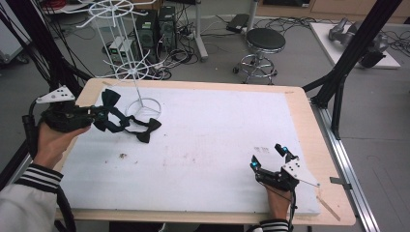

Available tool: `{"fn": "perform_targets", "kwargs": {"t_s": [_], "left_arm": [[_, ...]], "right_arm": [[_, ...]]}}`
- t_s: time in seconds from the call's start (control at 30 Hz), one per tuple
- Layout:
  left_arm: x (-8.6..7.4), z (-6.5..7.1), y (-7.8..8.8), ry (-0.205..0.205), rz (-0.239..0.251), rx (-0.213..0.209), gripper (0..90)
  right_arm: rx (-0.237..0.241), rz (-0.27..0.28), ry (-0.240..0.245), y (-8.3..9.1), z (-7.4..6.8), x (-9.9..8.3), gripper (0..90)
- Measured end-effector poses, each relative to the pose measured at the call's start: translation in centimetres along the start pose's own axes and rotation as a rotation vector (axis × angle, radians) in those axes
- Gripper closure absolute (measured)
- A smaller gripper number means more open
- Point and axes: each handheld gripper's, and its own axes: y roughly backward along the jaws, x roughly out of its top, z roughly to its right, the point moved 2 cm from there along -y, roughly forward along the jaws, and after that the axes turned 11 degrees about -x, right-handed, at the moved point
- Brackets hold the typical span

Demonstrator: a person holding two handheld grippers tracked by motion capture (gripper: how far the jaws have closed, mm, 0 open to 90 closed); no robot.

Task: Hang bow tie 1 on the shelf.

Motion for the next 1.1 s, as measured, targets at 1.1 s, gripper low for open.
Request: {"fn": "perform_targets", "kwargs": {"t_s": [1.1], "left_arm": [[5.1,-2.1,1.2,-0.046,0.084,0.117,75.3]], "right_arm": [[-0.001,-0.003,0.002,0.0,0.0,0.0,5.8]]}}
